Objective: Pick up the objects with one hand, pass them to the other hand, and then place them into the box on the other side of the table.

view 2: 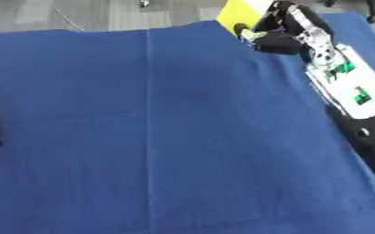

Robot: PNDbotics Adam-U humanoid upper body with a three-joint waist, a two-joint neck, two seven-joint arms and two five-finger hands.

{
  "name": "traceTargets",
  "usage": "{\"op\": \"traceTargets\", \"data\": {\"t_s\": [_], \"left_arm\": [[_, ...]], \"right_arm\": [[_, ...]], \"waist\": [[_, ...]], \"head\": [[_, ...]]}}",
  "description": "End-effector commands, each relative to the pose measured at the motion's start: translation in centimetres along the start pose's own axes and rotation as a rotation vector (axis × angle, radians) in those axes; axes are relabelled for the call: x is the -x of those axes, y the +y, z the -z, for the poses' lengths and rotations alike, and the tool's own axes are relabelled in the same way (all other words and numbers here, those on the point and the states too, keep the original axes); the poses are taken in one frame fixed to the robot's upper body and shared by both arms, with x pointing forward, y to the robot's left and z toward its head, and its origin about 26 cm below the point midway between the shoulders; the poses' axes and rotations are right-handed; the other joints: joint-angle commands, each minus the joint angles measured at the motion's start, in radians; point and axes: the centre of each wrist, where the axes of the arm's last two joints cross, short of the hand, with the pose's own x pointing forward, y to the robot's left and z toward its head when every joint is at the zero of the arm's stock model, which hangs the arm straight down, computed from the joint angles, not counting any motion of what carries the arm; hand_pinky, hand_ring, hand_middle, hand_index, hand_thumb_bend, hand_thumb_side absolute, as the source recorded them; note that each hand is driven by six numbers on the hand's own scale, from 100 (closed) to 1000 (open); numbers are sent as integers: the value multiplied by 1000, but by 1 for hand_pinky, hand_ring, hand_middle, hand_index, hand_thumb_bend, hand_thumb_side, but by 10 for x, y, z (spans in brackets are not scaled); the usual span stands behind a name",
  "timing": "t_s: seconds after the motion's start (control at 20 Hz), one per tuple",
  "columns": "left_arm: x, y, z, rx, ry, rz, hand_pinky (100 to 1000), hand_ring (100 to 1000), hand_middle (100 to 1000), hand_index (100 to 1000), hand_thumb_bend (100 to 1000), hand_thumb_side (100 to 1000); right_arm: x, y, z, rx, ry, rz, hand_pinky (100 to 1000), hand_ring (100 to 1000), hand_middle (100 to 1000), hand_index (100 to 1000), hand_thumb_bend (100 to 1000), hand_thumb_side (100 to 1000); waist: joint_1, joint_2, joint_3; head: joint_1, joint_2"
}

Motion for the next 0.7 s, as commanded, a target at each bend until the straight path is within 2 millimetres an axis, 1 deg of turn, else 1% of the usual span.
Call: {"op": "traceTargets", "data": {"t_s": [0.05,0.25,0.5,0.7], "left_arm": [[-22,10,1,12,-84,36,709,645,624,732,539,487],[-47,4,-7,73,-173,42,711,650,629,737,541,488],[-73,-1,-17,179,-253,88,714,657,642,746,544,490],[-89,-3,-17,264,-345,140,718,670,658,757,553,490]], "right_arm": [[-9,6,0,-20,-34,5,731,733,507,576,100,326],[-5,24,1,-54,-38,28,729,732,506,575,100,326],[2,47,4,-83,-37,53,725,730,504,572,100,325],[8,64,5,-90,-39,68,721,728,502,569,100,321]], "waist": [[13,-47,3],[16,-56,6],[20,-71,6],[22,-79,5]], "head": [[3,10],[8,19],[19,31],[20,31]]}}
